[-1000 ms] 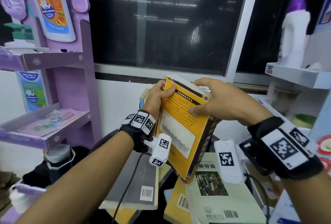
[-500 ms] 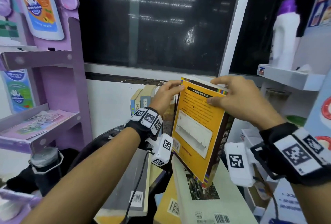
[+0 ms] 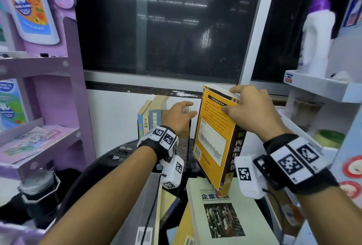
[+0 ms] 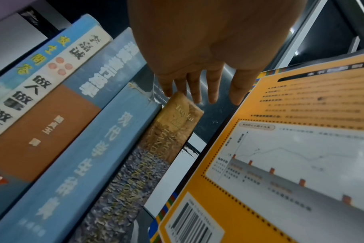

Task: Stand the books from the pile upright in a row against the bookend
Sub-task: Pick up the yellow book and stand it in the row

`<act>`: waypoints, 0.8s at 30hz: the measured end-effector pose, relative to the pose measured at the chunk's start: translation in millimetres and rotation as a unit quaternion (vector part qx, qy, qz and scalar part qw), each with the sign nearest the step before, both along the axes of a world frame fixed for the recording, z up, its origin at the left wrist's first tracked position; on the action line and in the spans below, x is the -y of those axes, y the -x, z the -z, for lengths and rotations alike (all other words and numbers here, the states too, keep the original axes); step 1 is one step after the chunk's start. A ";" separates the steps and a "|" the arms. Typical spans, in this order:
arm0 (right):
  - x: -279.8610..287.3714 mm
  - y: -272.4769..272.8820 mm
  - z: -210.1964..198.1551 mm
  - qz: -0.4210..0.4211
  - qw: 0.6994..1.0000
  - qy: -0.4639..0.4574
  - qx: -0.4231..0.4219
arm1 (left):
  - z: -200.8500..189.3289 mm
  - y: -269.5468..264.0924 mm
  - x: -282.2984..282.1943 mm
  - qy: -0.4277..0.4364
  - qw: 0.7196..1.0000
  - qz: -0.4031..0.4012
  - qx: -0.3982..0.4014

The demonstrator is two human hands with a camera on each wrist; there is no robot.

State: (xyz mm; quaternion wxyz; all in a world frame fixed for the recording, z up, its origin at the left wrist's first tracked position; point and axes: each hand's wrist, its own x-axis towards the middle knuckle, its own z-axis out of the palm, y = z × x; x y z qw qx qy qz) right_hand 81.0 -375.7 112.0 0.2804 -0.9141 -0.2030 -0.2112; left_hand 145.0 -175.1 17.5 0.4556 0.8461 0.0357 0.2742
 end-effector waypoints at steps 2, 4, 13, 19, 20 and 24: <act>-6.0 -8.6 2.9 0.005 1.000 -0.001 -0.004 | 5.9 -7.4 -2.5 -0.037 0.999 -0.008 -0.010; -12.4 -19.1 6.5 0.010 1.000 -0.004 -0.006 | 10.3 -12.2 -5.5 -0.077 0.997 -0.018 -0.013; -44.1 -67.0 28.2 0.026 1.000 0.000 0.012 | 16.2 -18.7 -15.9 -0.155 0.987 -0.032 -0.014; -64.2 -86.8 44.2 0.041 0.999 0.016 0.017 | 22.7 -21.2 -18.3 -0.182 0.982 -0.046 -0.013; -67.0 -89.7 47.3 0.041 0.999 0.018 0.015 | 23.7 -21.9 -19.3 -0.188 0.981 -0.046 -0.011; -76.4 -101.5 57.7 0.044 0.999 0.007 0.000 | 25.1 -23.4 -21.0 -0.204 0.978 -0.040 -0.010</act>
